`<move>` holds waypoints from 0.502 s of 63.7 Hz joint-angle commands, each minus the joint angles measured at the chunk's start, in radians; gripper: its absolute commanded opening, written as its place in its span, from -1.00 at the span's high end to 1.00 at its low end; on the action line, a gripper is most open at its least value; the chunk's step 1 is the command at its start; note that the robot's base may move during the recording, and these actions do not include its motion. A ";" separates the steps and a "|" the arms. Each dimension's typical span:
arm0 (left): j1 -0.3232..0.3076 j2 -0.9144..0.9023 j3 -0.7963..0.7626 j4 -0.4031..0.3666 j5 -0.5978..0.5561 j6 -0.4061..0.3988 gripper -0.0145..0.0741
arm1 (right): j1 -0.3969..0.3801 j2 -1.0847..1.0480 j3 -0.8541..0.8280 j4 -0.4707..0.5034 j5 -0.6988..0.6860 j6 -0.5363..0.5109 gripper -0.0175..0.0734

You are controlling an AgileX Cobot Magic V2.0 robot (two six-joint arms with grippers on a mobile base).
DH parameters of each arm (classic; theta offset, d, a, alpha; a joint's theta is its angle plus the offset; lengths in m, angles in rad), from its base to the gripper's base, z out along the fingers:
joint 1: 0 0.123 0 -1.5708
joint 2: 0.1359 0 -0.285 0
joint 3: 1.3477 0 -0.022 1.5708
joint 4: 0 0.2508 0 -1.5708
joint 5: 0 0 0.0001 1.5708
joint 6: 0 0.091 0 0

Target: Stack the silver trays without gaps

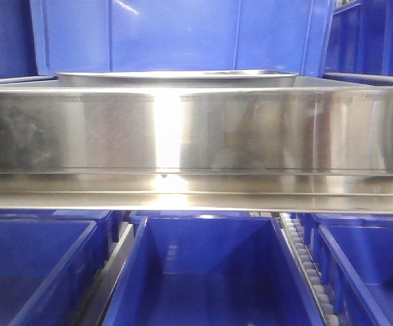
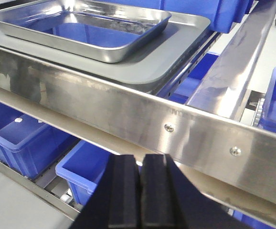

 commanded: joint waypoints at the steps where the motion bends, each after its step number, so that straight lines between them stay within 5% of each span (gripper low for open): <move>1: 0.000 -0.034 -0.002 -0.007 -0.091 -0.001 0.78 | 0.003 -0.002 -0.028 -0.018 -0.081 -0.010 0.51; 19: 0.000 -0.034 -0.002 -0.007 -0.091 -0.001 0.78 | -0.003 -0.005 -0.018 -0.018 -0.109 -0.012 0.51; 32: 0.000 -0.034 -0.002 -0.007 -0.091 -0.001 0.78 | -0.182 -0.015 0.048 0.046 -0.262 -0.073 0.51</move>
